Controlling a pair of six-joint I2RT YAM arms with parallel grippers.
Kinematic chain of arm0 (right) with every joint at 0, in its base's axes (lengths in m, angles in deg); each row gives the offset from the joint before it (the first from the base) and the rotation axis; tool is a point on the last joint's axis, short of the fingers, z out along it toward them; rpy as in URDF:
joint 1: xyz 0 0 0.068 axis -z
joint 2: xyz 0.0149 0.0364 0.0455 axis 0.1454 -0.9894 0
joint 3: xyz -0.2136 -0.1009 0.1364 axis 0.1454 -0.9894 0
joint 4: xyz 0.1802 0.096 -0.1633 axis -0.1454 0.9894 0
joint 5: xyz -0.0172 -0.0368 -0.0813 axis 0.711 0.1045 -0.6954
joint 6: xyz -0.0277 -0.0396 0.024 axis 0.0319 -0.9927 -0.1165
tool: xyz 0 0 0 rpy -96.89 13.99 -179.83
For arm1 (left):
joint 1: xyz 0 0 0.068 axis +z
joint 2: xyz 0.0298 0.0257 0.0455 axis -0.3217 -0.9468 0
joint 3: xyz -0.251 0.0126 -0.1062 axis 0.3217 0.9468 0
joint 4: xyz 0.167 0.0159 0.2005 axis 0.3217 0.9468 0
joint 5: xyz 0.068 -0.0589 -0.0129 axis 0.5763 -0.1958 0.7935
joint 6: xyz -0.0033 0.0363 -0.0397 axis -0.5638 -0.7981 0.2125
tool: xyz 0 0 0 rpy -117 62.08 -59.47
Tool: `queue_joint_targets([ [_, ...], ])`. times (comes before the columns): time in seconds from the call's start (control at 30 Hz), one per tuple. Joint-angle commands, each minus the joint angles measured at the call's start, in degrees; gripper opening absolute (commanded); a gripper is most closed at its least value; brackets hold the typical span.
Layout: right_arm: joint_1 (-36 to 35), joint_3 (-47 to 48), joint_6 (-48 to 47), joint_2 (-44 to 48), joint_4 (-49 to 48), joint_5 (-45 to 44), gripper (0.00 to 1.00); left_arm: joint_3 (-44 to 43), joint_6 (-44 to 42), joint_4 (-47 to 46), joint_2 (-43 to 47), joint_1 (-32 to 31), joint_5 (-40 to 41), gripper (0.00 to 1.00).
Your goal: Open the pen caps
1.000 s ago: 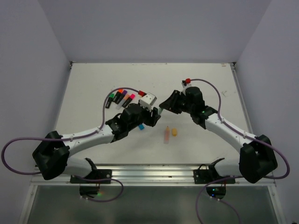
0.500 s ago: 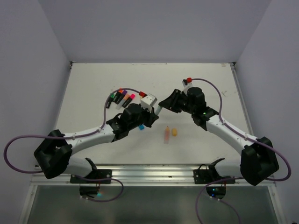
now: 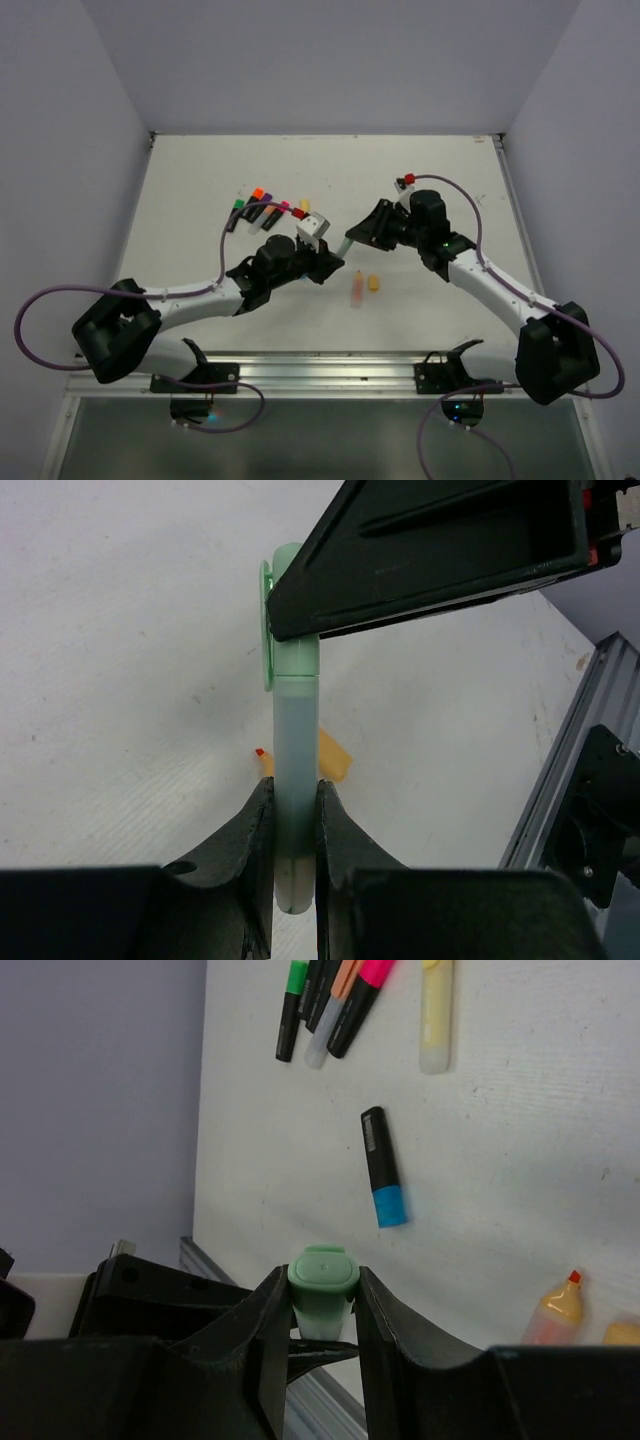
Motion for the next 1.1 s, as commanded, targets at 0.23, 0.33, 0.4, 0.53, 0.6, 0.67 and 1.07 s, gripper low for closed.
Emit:
queue_joint_targets([
  [0.23,8.56,7.04,-4.12,4.00,-2.72,-12.58,0.00,5.52,4.54,6.02,-0.34,-0.82,-4.55,0.00],
  [0.33,8.56,9.06,-6.14,4.00,-0.09,-13.29,0.00,5.34,5.07,6.99,-0.16,-0.82,-2.88,0.00],
  [0.4,8.56,9.24,-8.34,4.09,3.84,-13.46,0.00,3.33,5.95,9.44,0.10,-0.91,0.44,0.00],
  [0.53,8.56,9.94,-13.87,2.26,15.27,-14.34,0.00,-0.54,8.50,12.44,-1.38,-0.65,3.72,0.00],
  [0.6,8.39,10.12,-17.56,1.37,21.79,-14.61,0.00,-1.77,10.25,10.60,-3.66,-0.38,2.49,0.00],
  [0.67,8.30,9.68,-20.64,0.23,26.26,-15.92,0.00,-2.48,11.83,8.15,-5.69,-0.30,1.61,0.00],
  [1.07,4.08,12.67,-27.59,-10.66,35.95,-22.60,0.01,-9.51,19.13,1.46,-21.16,1.82,-6.30,0.12],
])
